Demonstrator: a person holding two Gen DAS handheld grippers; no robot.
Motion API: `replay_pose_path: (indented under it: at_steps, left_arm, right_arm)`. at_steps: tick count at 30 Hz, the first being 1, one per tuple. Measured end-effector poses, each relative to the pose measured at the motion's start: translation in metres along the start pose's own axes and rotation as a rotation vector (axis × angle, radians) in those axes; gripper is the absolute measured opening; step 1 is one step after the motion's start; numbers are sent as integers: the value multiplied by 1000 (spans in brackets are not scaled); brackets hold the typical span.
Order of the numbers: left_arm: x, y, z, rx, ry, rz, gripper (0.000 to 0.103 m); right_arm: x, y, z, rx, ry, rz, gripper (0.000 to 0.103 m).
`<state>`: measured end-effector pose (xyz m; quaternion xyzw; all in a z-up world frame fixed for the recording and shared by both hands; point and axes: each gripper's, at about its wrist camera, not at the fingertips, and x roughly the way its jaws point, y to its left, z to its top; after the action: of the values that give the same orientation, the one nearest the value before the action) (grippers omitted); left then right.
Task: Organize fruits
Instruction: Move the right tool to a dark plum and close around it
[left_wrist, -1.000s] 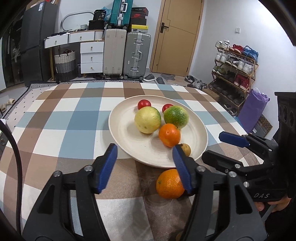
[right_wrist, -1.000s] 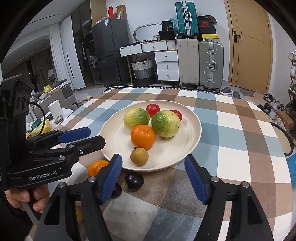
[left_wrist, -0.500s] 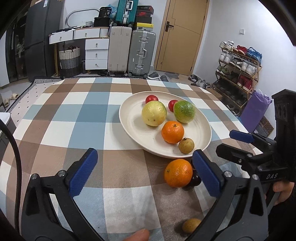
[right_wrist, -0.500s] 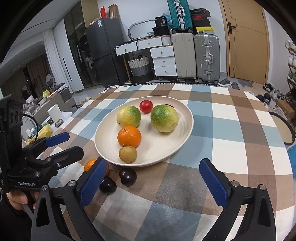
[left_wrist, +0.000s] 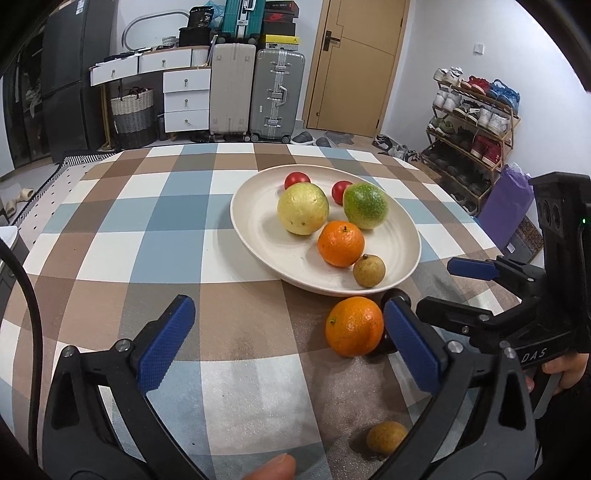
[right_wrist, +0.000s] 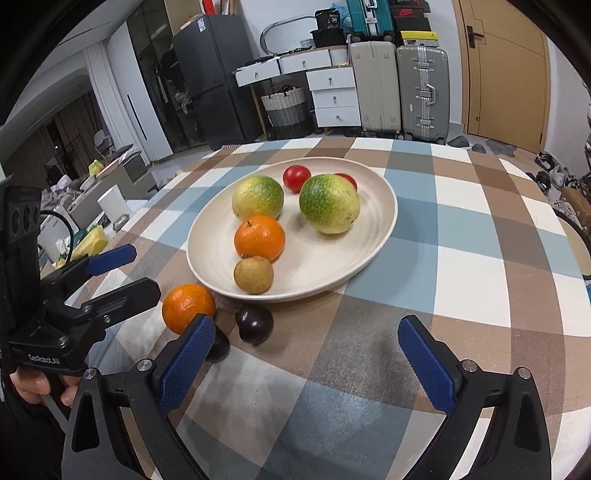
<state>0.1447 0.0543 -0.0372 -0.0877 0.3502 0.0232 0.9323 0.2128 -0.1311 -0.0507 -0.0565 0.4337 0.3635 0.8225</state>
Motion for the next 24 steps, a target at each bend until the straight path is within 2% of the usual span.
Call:
replay_pose_path:
  at_steps: [6,11,18,24]
  left_arm:
    - [3,-1,-1,2,14,3,102]
    - [4,1,-1,-6,15,2,102]
    - [4,1,-1,-6,16,2,102]
    - [4,-1,-1,-3,12,-10,102]
  right_arm:
    - [4,2,-1,-7,17,5,100]
    - [6,3,-1,-9,33,6,90]
    - [9,9,-1,-28,43,29,80]
    - [13,14,2,-54,53,26,66]
